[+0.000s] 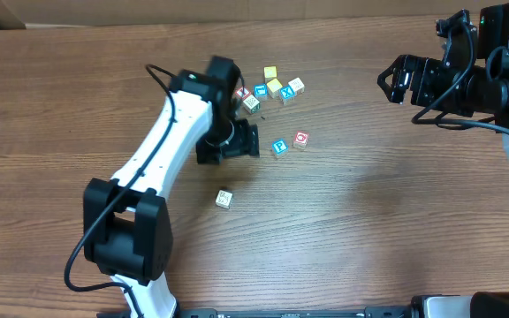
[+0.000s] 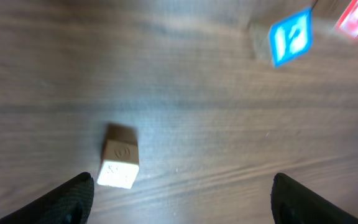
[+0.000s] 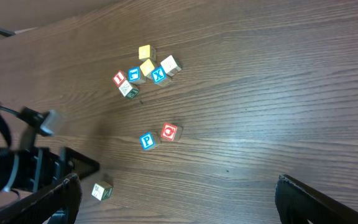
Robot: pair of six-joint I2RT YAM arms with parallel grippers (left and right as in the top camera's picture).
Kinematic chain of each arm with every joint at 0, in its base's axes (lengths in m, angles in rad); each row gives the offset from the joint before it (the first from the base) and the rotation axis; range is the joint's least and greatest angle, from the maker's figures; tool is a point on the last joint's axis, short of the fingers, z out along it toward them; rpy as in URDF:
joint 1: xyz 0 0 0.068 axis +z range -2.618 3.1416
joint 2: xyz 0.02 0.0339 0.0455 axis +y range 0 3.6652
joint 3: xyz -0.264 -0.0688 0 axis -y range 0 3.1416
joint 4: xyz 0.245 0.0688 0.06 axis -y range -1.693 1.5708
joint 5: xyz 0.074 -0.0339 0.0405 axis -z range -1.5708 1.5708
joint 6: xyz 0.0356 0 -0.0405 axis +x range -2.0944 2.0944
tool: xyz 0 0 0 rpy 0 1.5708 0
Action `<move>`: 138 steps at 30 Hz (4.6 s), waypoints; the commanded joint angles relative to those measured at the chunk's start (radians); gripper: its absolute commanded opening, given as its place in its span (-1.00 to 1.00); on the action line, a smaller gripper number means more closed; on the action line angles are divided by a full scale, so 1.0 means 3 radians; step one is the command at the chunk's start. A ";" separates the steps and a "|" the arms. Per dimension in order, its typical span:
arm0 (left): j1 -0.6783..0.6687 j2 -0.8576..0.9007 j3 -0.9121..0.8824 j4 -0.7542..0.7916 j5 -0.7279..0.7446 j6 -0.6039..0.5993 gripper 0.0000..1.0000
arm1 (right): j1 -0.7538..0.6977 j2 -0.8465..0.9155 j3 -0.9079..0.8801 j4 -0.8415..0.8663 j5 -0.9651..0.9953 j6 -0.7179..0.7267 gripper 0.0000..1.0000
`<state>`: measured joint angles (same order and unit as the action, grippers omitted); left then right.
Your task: Flip 3 blocks
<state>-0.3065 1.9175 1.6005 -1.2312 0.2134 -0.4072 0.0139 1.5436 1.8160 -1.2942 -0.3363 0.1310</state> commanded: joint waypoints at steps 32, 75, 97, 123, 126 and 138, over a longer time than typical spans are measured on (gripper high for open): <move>0.1260 -0.0067 0.0242 0.0020 -0.0538 0.0037 1.00 | -0.0010 -0.0074 0.0081 0.0019 -0.0018 0.0011 1.00; 0.1260 -0.0067 0.0240 0.0020 -0.0538 0.0037 1.00 | 0.0121 -0.0042 -0.0033 0.0244 -0.0655 0.0192 0.08; 0.1260 -0.0067 0.0240 0.0020 -0.0538 0.0037 1.00 | 0.2744 0.0502 -0.1809 0.2061 0.1380 0.2636 0.18; 0.1260 -0.0067 0.0240 0.0020 -0.0538 0.0037 1.00 | 0.3354 0.1551 -0.1808 0.2978 0.1537 0.2794 0.00; 0.1260 -0.0067 0.0240 0.0020 -0.0538 0.0037 1.00 | 0.3349 0.1551 -0.1803 0.2900 0.1663 0.2794 -0.29; 0.1260 -0.0067 0.0240 0.0020 -0.0538 0.0037 1.00 | 0.3171 0.1152 -0.1303 0.1776 0.1658 0.2101 -0.54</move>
<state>0.0727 1.9175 1.6543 -1.2266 0.0628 -0.4084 0.9619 1.9755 1.3659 -0.7460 0.1646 0.8635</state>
